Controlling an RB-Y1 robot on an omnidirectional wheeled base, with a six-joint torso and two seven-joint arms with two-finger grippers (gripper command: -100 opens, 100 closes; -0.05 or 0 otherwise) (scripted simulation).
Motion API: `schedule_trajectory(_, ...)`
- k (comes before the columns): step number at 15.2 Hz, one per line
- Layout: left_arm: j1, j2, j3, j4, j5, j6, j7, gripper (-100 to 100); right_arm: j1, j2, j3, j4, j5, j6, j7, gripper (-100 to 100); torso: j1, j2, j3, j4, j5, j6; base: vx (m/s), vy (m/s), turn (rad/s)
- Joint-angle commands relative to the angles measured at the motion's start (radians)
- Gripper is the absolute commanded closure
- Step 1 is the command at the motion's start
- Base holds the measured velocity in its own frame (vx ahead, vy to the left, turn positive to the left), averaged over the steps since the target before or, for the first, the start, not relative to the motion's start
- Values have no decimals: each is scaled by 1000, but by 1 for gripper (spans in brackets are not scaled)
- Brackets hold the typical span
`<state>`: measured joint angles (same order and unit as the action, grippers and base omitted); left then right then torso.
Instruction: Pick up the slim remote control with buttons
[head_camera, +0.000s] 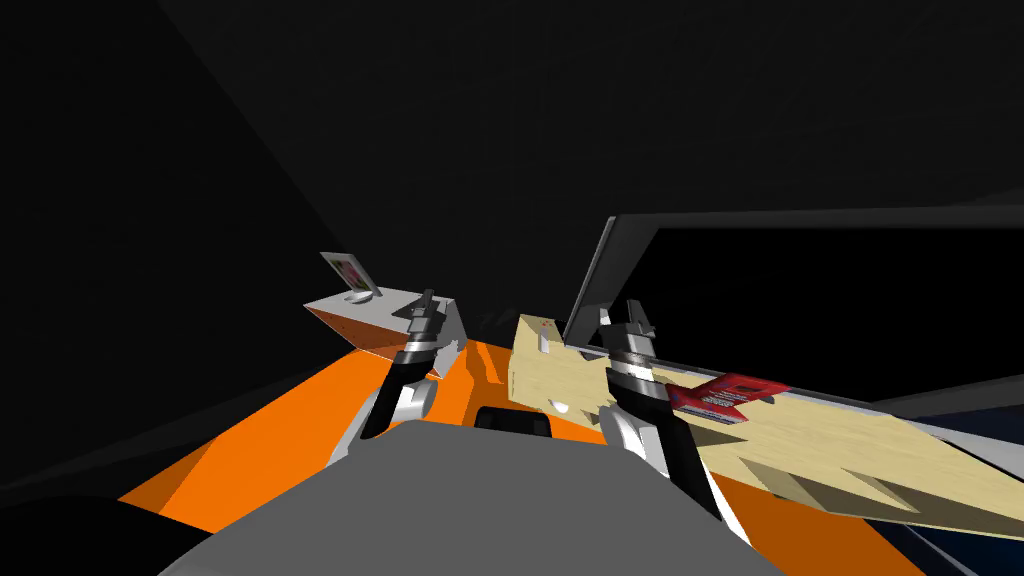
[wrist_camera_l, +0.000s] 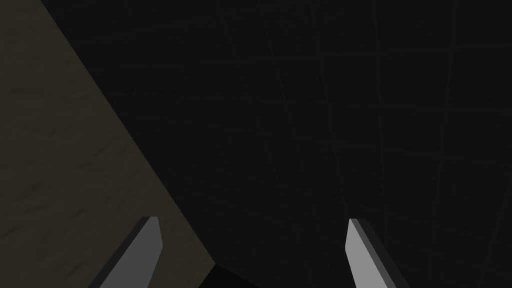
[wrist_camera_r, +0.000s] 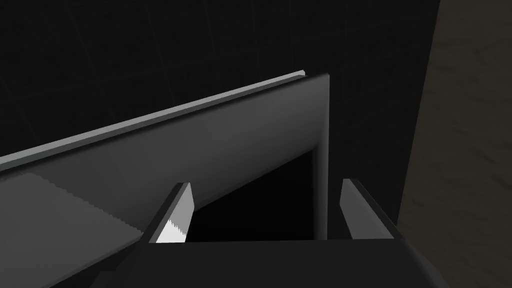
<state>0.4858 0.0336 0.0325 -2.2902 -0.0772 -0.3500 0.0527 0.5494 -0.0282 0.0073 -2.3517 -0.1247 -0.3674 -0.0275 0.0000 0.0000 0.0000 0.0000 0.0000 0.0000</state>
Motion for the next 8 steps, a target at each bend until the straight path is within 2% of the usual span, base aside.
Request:
schedule_trajectory(1,0,0,0,0,0,0,0,0,-5,-47,-8,28,-14,22,-12,-100,0,0,0,0,0,0,0,44,37)
schedule_trajectory(2,0,0,0,0,0,0,0,0,-5,-47,-8,28,-14,22,-12,-100,2,0,0,0,0,0,-7,78,40)
schedule_trajectory(4,0,0,0,0,0,0,0,0,-13,-90,-19,69,-36,54,-29,-100,6,0,0,0,1,0,-11,120,40)
schedule_trajectory(5,0,0,0,0,0,0,0,0,-13,-90,-19,69,-36,54,-29,-100,8,1,0,0,2,0,-6,122,25)
schedule_trajectory(7,0,0,0,0,0,0,0,0,-23,-134,-35,123,-66,99,-53,-100,8,0,0,0,2,0,-11,130,47)
schedule_trajectory(8,0,0,0,0,0,0,0,0,-23,-134,-35,126,-66,99,-53,-100,10,1,0,0,2,0,-8,142,44)
